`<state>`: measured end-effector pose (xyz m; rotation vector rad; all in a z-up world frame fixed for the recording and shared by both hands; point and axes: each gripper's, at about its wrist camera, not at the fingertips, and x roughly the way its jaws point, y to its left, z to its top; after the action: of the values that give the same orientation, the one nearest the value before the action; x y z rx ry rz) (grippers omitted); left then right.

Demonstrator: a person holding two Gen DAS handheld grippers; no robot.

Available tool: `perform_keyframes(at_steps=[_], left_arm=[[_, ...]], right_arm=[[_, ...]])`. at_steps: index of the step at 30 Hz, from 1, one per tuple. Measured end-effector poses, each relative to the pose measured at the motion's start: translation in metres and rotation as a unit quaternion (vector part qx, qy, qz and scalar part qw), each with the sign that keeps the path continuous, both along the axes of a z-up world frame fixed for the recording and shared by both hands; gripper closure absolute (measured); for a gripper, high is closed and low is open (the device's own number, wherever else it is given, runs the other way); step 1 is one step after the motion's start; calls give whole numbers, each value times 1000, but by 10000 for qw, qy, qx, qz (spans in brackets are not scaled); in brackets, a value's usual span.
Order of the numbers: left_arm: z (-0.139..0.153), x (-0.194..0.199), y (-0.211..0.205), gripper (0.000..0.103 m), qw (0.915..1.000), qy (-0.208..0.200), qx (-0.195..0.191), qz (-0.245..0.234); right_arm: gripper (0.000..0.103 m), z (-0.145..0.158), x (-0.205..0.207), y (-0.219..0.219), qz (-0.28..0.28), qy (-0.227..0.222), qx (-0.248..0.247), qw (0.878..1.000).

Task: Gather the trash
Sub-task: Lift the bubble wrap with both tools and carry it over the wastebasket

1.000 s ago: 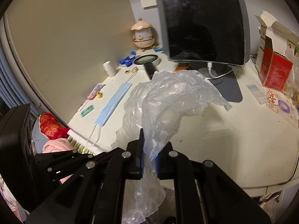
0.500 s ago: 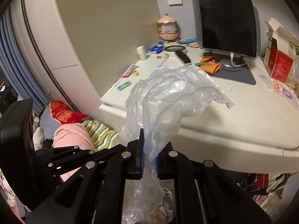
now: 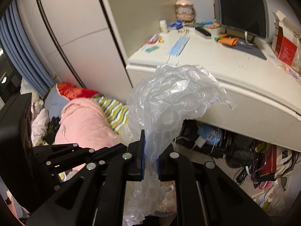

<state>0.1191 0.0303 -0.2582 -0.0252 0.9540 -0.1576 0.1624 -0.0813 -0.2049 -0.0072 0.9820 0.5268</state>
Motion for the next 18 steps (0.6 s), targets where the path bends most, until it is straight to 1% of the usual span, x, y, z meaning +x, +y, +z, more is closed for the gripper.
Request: perform_keyframes(at_steps=[3,9,13,18], left_arm=[[-13,-12,5,103,9999,138,-13,57],[-51,-28,6,103,9981,580,-85,200],[-83,-40,-1,103,9953,939,-109,221],[-133,-59,-9,103,9890,1448,-148,274]], right_arm=[[92,-15,-10,5,107,137,-103,9998],[92,-49,-28,8,283,513,-174,9981],[92,-81,-41,5,400,845,-316,9951],[92,-125,-60,1,569,1274,-493,9890]])
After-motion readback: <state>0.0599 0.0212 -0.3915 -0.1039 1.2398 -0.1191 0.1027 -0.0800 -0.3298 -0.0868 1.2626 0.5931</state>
